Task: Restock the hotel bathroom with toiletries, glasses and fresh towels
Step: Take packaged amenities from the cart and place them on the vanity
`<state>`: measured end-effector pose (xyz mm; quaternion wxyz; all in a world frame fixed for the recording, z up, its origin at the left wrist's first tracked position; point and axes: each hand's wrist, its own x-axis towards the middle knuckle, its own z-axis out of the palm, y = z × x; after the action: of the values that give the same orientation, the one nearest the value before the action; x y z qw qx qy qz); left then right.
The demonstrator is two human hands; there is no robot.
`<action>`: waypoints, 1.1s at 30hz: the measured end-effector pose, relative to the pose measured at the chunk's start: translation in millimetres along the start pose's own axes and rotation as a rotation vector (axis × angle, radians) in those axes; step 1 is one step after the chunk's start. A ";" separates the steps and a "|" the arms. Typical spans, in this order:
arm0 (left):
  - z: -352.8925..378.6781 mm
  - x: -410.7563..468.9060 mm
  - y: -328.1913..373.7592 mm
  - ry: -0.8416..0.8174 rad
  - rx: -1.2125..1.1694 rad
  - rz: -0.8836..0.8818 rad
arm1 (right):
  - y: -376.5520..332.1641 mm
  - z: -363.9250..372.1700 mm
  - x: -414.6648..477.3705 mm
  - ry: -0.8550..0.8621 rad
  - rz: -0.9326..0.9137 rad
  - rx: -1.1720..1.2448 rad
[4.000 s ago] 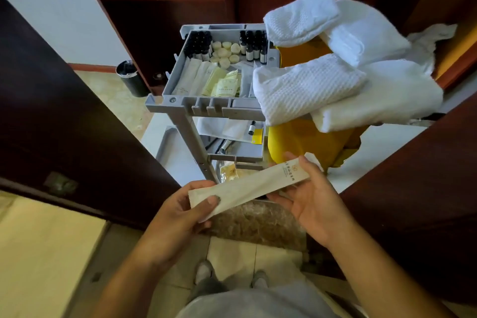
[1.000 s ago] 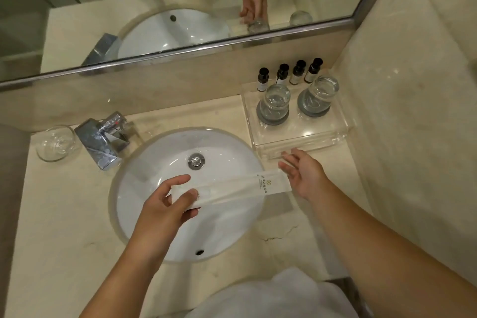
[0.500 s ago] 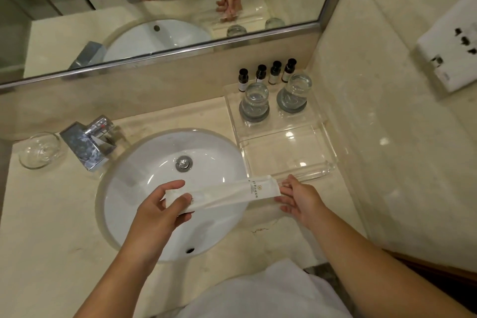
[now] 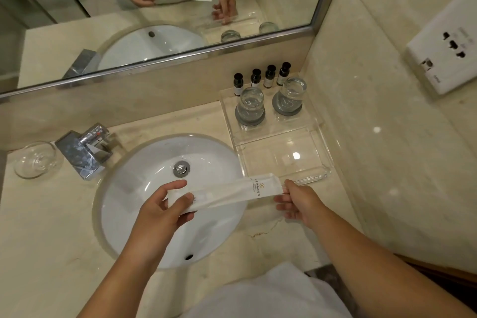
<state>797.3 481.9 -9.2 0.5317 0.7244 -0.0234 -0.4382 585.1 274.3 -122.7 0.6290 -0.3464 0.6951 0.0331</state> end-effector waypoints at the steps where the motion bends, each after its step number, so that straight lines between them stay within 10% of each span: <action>1: 1.3 0.9 -0.1 -0.001 -0.007 -0.005 | 0.2 -0.6 -0.8 0.005 -0.004 -0.011; 33: 162.9 134.6 -23.6 -0.086 -0.112 -0.207 | -80.4 -11.6 47.2 -0.044 -0.042 0.517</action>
<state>762.3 302.7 -118.2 0.5216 0.6726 0.0531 -0.5223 618.7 187.0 -131.3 0.7122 -0.1877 0.6593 -0.1510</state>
